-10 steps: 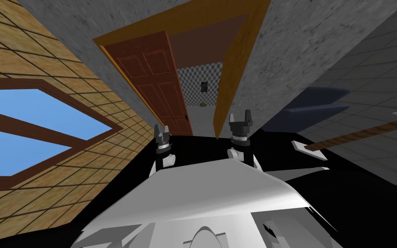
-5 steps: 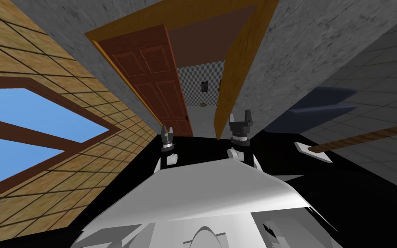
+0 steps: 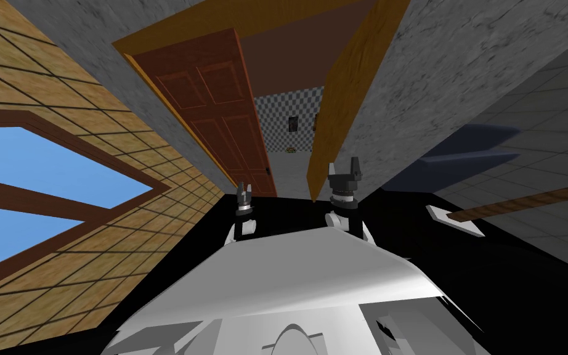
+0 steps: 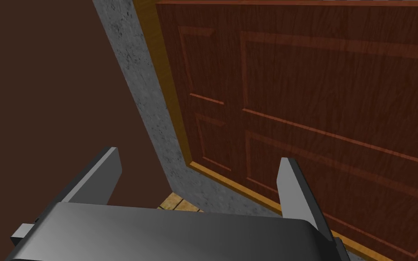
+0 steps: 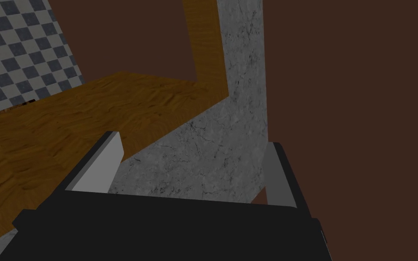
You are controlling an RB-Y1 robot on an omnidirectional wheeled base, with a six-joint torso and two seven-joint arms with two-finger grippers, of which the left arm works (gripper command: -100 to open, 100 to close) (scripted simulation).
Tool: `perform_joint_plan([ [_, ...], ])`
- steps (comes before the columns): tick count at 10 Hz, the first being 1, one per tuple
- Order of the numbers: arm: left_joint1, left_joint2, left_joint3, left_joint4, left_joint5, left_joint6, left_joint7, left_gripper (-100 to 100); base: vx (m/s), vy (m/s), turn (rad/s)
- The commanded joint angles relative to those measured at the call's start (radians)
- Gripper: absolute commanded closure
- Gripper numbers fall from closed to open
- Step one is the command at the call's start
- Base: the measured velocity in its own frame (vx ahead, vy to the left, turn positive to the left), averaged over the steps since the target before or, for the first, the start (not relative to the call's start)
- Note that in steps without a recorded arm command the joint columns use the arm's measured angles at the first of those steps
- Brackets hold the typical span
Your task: Push the door open
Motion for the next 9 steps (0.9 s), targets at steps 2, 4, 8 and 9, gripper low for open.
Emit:
perform_joint_plan([
  [2, -0.03, 0.001, -0.008, 0.076, -0.006, -0.007, 0.004, -100, 0.099, 0.042, -0.004],
  [4, -0.054, 0.002, -0.013, 0.138, -0.01, -0.012, 0.009, -100, 0.095, 0.035, -0.002],
  [8, -0.089, 0.003, -0.021, 0.239, -0.016, -0.021, 0.015, -100, 0.077, 0.019, -0.002],
  [9, -0.101, 0.003, -0.023, 0.265, -0.018, -0.024, 0.017, -100, 0.086, 0.038, -0.007],
])
